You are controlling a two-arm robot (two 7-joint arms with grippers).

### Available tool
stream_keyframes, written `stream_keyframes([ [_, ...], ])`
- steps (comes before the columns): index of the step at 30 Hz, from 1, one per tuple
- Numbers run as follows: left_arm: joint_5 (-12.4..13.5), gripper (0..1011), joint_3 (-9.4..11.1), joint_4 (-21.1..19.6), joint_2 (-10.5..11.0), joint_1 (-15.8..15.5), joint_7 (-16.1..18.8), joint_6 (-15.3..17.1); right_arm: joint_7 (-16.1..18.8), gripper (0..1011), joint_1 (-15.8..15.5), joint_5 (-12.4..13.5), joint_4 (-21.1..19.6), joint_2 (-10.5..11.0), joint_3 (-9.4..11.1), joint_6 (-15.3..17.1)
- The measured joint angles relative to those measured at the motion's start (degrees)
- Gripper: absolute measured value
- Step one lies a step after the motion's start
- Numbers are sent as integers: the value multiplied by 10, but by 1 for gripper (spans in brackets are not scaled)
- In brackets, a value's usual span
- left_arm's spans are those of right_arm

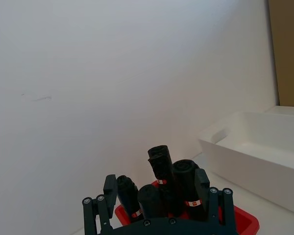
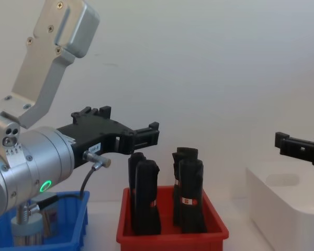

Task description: Pick the cotton swabs from the blue box and place them into the white box.

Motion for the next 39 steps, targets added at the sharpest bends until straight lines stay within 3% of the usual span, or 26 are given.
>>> stream_keyframes([
  [9, 0, 1004, -2, 0, -2, -2, 0, 7, 0, 1002, 0, 0, 0, 0, 0, 0],
  [18, -9, 1004, -8, 3, -8, -12, 6, 40, 0, 1002, 0, 0, 0, 0, 0, 0],
  [39, -73, 1004, -50, 40, -7, -32, 62, 161, 0, 1001, 0, 0, 0, 0, 0, 0],
])
